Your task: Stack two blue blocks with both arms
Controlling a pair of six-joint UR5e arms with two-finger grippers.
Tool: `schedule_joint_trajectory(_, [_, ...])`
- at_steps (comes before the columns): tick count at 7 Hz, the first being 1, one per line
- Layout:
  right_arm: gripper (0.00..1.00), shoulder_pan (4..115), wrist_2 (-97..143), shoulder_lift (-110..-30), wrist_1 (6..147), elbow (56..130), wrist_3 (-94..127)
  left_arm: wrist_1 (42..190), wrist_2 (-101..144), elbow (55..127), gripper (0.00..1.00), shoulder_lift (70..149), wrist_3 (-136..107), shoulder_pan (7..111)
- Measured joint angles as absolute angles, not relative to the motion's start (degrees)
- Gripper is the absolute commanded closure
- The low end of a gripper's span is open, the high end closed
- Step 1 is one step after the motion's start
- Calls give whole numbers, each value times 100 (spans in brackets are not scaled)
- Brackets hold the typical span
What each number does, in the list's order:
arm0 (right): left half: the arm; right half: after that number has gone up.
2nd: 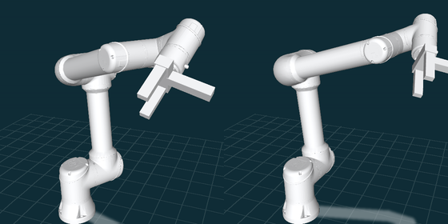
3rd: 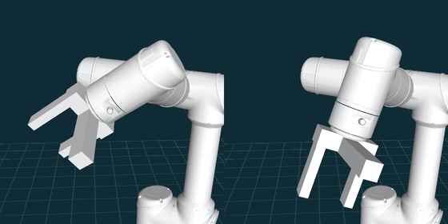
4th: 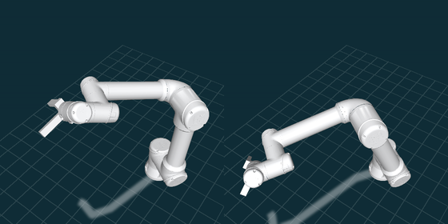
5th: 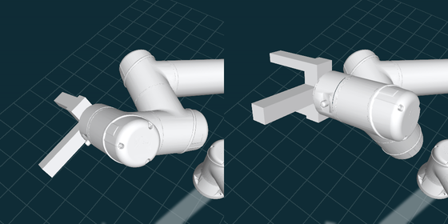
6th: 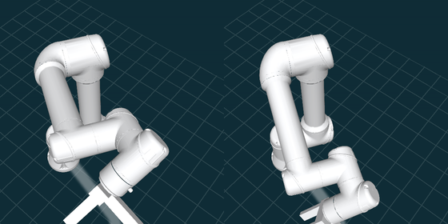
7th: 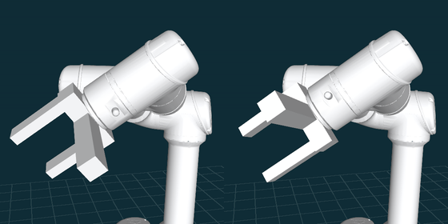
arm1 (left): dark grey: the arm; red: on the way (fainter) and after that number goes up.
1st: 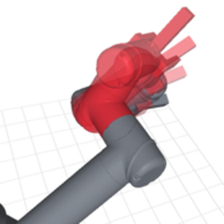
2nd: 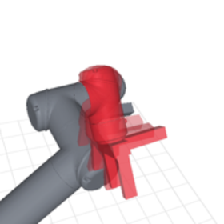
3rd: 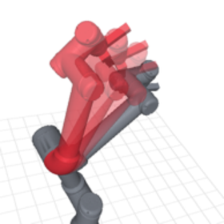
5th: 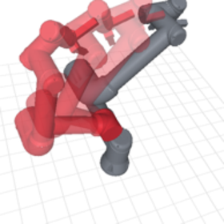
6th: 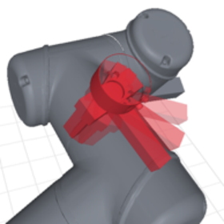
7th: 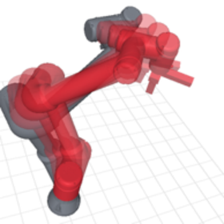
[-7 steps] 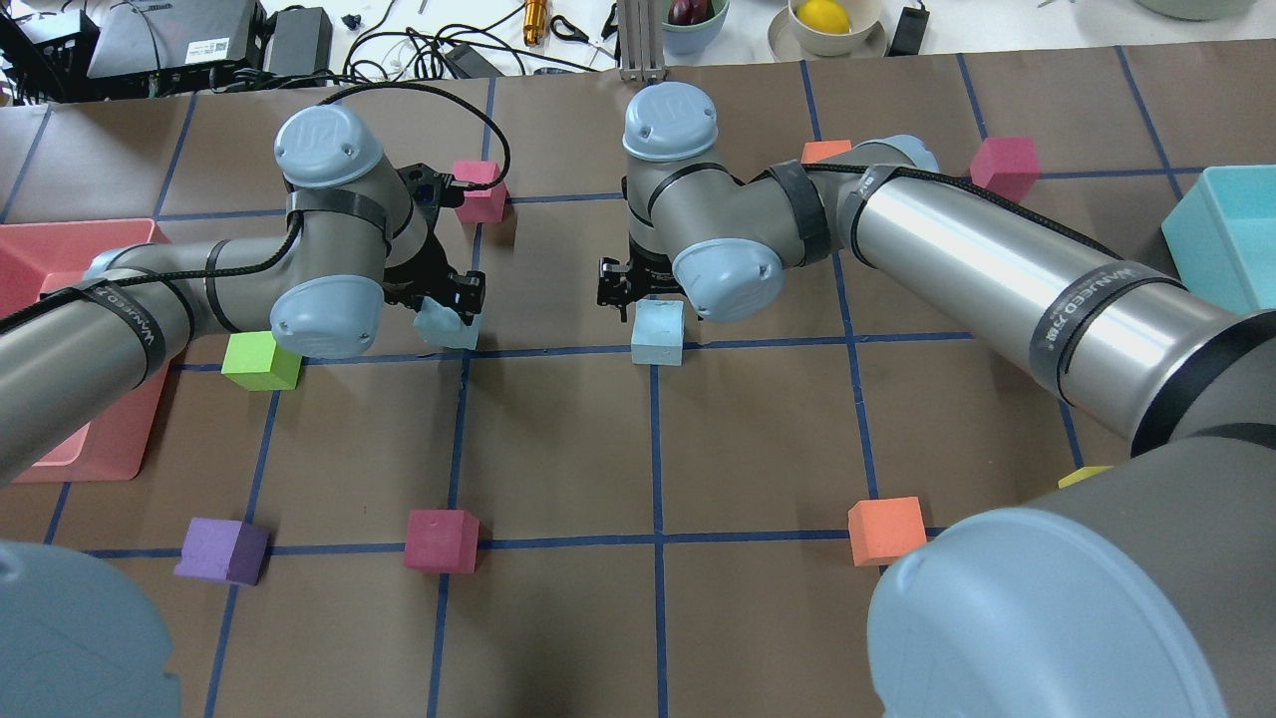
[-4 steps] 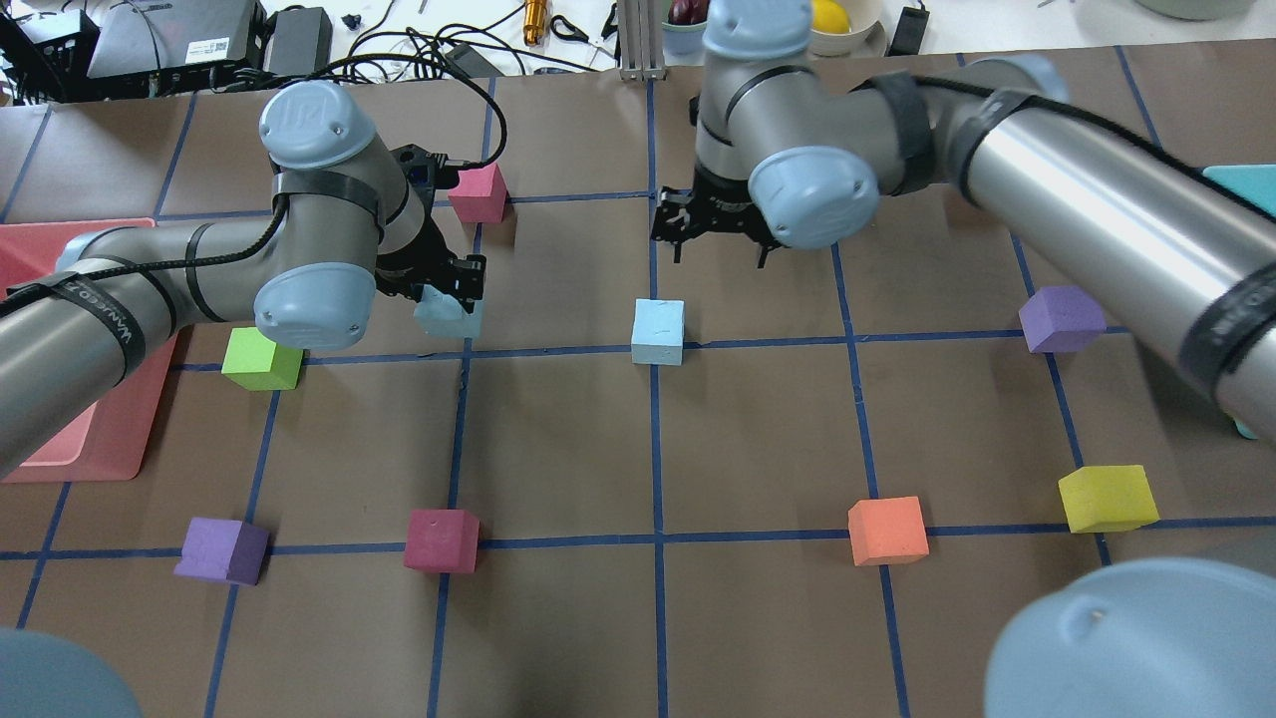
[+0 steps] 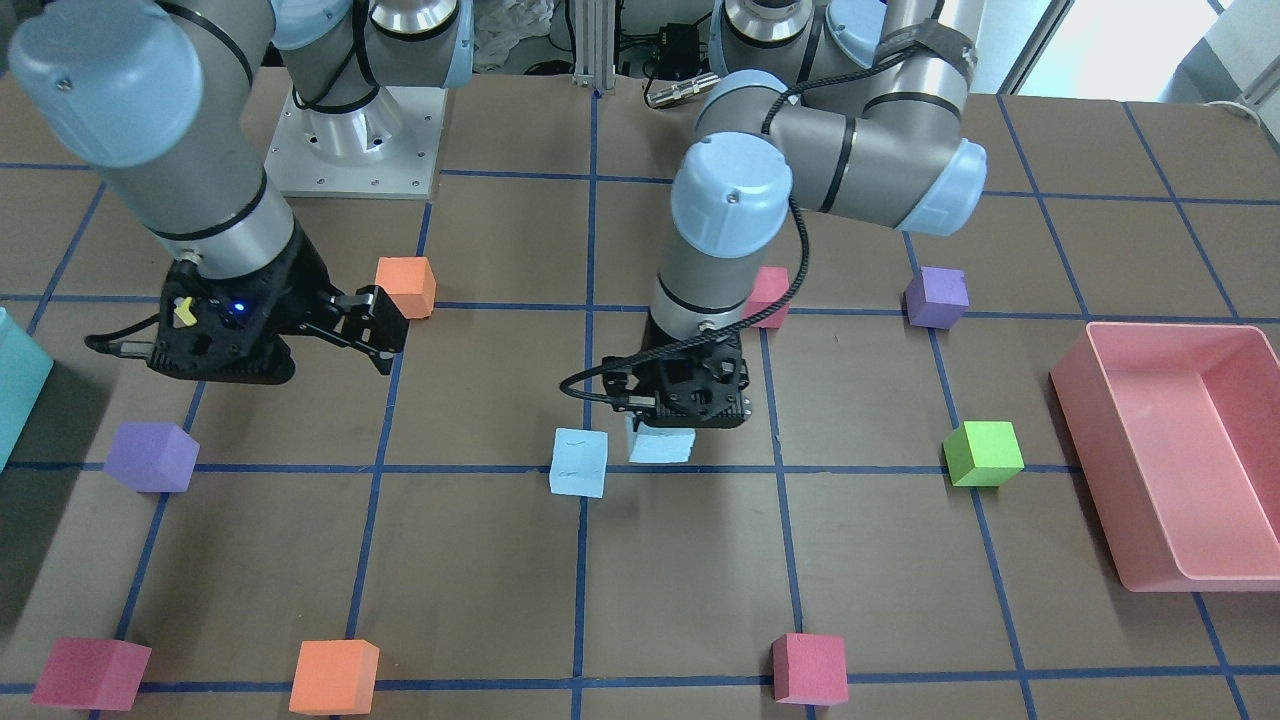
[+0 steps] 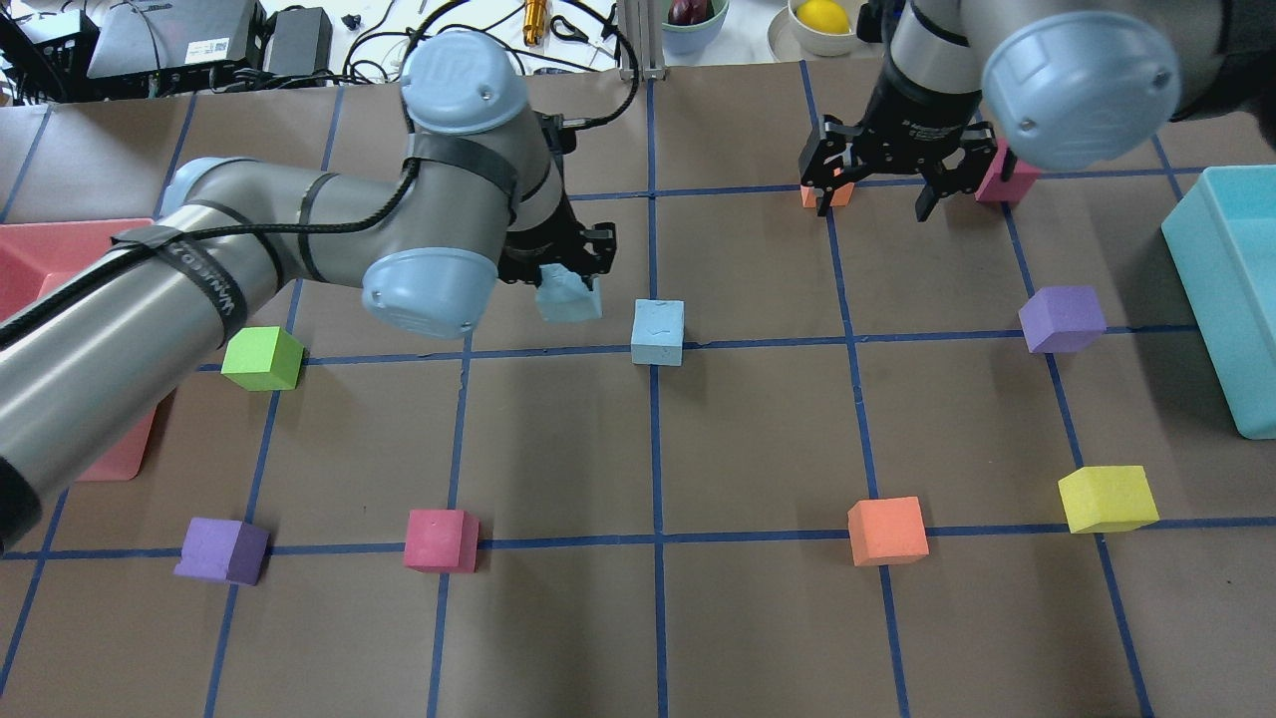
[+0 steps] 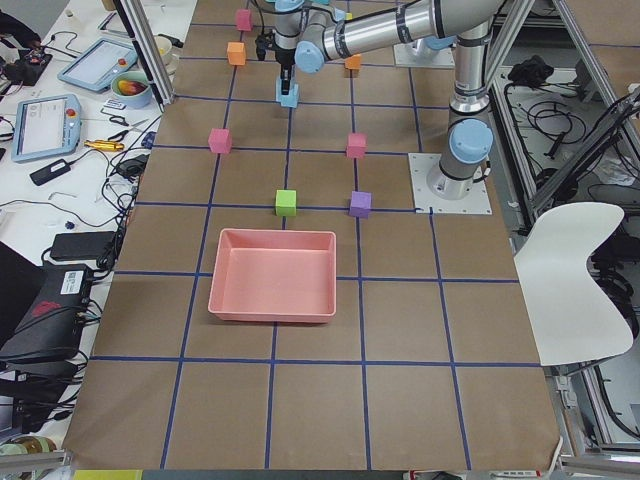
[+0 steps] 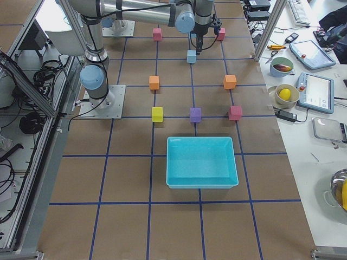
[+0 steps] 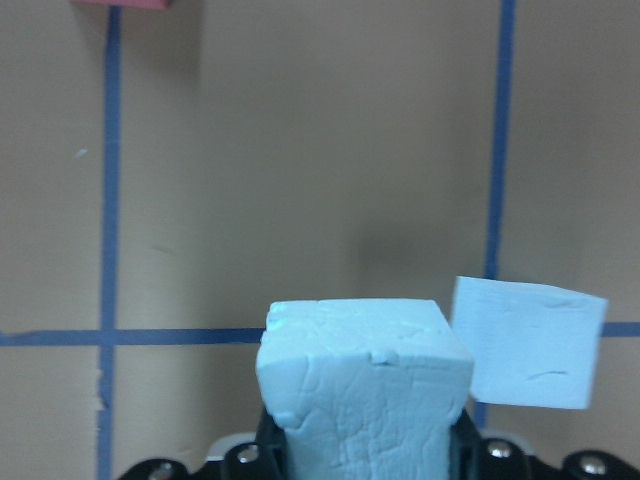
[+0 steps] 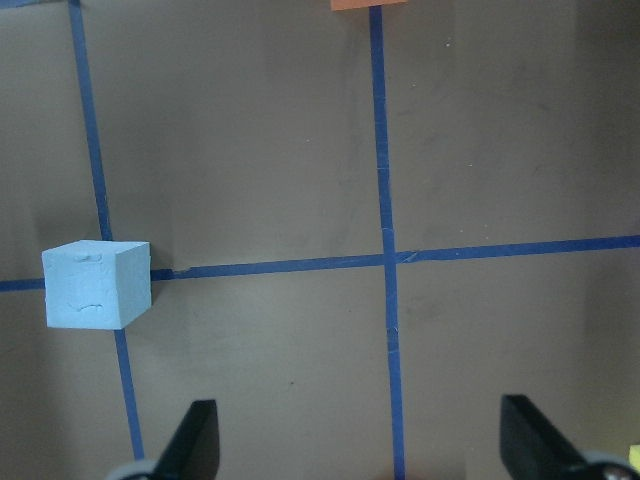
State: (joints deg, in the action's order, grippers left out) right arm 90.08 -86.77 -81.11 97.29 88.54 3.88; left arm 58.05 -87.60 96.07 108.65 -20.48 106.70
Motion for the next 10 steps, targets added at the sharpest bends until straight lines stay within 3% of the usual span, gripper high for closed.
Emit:
schedule_joint_trajectory(5, [0, 8315, -8749, -8525, 9079, 8844, -354, 5722, -8604, 9125, 100, 11581, -2468, 11208])
schedule_joint_trajectory(10, [0, 8955, -8751, -8729, 8867, 8843, 435, 5703, -8913, 9072, 100, 11746, -2485, 11222])
